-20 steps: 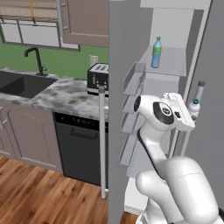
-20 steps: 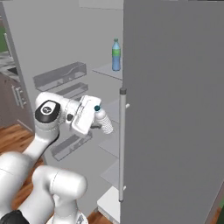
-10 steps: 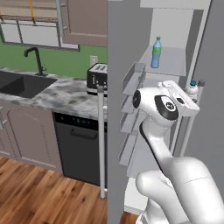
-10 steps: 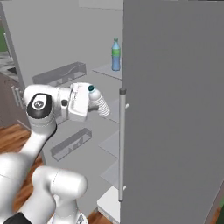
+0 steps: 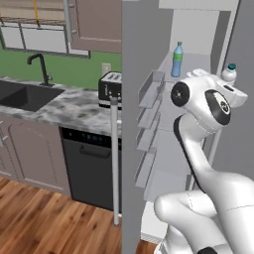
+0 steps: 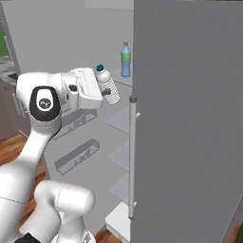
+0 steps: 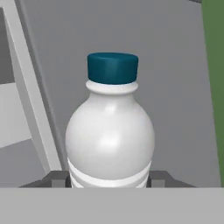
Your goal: Take the bottled waters from the counter and place them in the freezer to freeze. Close the freezer door after placing the bottles.
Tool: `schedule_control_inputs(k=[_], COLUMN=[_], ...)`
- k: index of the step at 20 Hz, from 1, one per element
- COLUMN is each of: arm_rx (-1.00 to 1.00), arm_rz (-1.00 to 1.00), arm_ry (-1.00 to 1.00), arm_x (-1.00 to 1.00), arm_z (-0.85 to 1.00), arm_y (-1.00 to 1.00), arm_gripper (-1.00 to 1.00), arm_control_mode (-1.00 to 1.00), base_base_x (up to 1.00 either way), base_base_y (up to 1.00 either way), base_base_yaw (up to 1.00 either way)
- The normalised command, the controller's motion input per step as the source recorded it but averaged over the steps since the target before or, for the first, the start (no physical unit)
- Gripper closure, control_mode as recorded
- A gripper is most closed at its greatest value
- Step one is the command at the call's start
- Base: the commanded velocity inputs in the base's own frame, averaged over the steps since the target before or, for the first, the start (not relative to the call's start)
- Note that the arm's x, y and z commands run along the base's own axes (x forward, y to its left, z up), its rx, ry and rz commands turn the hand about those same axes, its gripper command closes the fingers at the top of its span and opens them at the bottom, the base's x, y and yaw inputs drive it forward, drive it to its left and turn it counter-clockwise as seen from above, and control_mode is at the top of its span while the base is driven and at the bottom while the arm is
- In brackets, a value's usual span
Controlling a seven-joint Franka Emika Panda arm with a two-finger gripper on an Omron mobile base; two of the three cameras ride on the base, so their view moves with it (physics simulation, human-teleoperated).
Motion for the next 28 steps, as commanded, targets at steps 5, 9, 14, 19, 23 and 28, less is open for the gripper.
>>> schedule_control_inputs(k=[5, 9, 14, 19, 23, 28], arm_rx=[0.00, 0.01, 0.00, 0.00, 0.00, 0.08], arm_rz=[0.01, 0.03, 0.06, 0.01, 0.01, 0.00], arm_ry=[0.25, 0.27, 0.07, -0.06, -0.02, 0.00], arm_x=[0.49, 0.49, 0.20, 0.00, 0.02, 0.26], arm_z=[0.20, 0.00, 0.00, 0.00, 0.00, 0.05], arm_y=[0.15, 0.31, 0.10, 0.00, 0.00, -0.03], arm_gripper=[1.00, 1.00, 1.00, 1.00, 1.00, 1.00], arm_control_mode=[-1.00, -1.00, -1.00, -1.00, -1.00, -1.00], base_base_x=[0.00, 0.00, 0.00, 0.00, 0.00, 0.00], base_base_y=[0.00, 0.00, 0.00, 0.00, 0.00, 0.00], base_base_yaw=[0.00, 0.00, 0.00, 0.00, 0.00, 0.00])
